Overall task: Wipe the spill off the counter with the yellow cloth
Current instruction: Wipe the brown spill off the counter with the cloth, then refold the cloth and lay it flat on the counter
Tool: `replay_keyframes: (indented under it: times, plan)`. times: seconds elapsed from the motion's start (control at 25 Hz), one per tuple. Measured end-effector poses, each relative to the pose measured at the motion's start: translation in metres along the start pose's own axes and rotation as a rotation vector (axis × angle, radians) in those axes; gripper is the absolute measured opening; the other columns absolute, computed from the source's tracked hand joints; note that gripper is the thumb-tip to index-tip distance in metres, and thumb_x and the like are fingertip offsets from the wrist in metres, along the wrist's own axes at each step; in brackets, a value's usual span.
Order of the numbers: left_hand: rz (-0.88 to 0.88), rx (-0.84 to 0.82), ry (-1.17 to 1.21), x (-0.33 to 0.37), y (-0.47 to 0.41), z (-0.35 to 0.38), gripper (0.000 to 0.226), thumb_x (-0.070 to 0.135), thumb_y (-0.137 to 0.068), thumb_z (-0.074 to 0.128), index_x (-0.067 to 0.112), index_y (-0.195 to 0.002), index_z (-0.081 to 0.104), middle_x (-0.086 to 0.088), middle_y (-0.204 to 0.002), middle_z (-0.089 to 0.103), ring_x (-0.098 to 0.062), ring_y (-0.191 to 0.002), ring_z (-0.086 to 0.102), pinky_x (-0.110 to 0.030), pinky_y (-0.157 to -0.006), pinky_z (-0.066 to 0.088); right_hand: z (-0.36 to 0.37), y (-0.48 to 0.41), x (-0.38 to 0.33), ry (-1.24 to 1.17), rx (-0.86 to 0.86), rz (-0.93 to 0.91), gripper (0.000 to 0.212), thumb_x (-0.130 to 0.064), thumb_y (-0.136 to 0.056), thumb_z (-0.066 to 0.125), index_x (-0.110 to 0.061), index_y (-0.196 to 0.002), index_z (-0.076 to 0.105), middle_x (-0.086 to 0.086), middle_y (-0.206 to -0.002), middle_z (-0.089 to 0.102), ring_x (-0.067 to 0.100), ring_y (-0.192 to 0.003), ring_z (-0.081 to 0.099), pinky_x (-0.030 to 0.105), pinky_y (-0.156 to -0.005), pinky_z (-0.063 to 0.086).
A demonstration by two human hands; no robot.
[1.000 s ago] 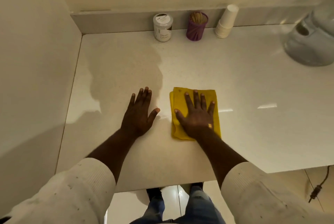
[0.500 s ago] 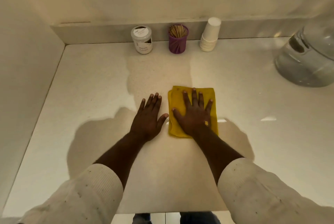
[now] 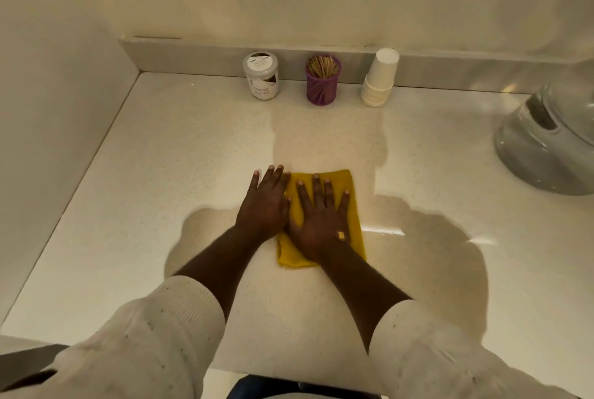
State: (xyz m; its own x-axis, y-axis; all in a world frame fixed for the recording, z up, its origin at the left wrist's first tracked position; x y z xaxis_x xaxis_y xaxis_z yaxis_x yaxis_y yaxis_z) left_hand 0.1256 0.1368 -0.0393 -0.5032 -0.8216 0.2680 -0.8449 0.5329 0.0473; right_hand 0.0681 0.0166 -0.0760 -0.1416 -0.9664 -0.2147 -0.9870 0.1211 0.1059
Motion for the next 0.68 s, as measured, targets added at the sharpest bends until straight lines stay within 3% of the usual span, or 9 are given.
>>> replay_keyframes:
  times: [0.2,0.28,0.4,0.56,0.68]
  plan:
    - [0.074,0.023,-0.003,0.006,0.009,0.0,0.053,0.032,-0.099,0.05,0.006,-0.146,0.049,-0.016,-0.151,0.05,-0.03,-0.145,0.041,-0.051,-0.126,0.012,-0.002,0.027,0.006,0.016,-0.046,-0.012,0.083,-0.077,-0.093,0.008,-0.032,-0.163,0.002,0.004,-0.169,-0.006,0.029,-0.156,-0.008,0.062,-0.12,-0.012]
    - [0.072,0.027,-0.019,0.005,0.011,0.003,0.053,0.033,-0.097,0.054,0.007,-0.143,0.052,-0.014,-0.147,0.055,-0.029,-0.139,0.048,-0.051,-0.125,0.014,-0.012,0.027,0.01,-0.018,-0.058,-0.016,0.076,-0.07,-0.097,0.014,-0.031,-0.162,0.013,0.003,-0.17,0.007,0.028,-0.156,0.004,0.058,-0.123,-0.005]
    - [0.057,0.015,-0.012,0.005,0.007,0.003,0.053,0.035,-0.096,0.055,0.007,-0.141,0.053,-0.015,-0.14,0.06,-0.032,-0.13,0.055,-0.049,-0.119,0.027,-0.031,0.013,0.023,-0.057,-0.026,-0.028,0.059,-0.047,-0.104,0.037,-0.024,-0.158,0.031,0.005,-0.167,0.027,0.026,-0.152,0.021,0.051,-0.124,0.006]
    - [0.005,-0.064,0.045,0.007,0.0,0.001,0.056,0.034,-0.097,0.054,0.012,-0.148,0.045,-0.013,-0.14,0.058,-0.031,-0.125,0.054,-0.046,-0.106,0.039,-0.042,-0.005,0.044,0.075,-0.113,-0.017,0.069,-0.03,-0.101,0.045,-0.022,-0.162,0.013,0.004,-0.171,0.012,0.025,-0.156,0.003,0.053,-0.125,-0.002]
    - [0.008,-0.093,0.053,0.011,-0.002,0.001,0.05,0.026,-0.096,0.052,0.012,-0.145,0.049,-0.012,-0.134,0.06,-0.03,-0.12,0.055,-0.043,-0.102,0.04,-0.042,-0.007,0.051,0.053,-0.113,-0.003,0.069,-0.027,-0.101,0.048,-0.018,-0.161,0.017,0.007,-0.166,0.026,0.026,-0.155,0.011,0.052,-0.125,-0.001]
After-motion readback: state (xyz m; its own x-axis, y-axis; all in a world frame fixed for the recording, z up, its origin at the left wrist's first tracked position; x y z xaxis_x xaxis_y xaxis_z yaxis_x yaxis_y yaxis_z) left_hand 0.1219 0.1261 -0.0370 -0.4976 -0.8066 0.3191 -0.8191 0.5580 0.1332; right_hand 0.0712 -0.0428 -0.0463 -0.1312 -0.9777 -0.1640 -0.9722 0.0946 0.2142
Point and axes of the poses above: each hand's wrist, its own y-axis away from the middle knuckle, its own z-axis out of the palm, x = y × z, the point moved 5 cm from there along -y, towards the middle knuckle
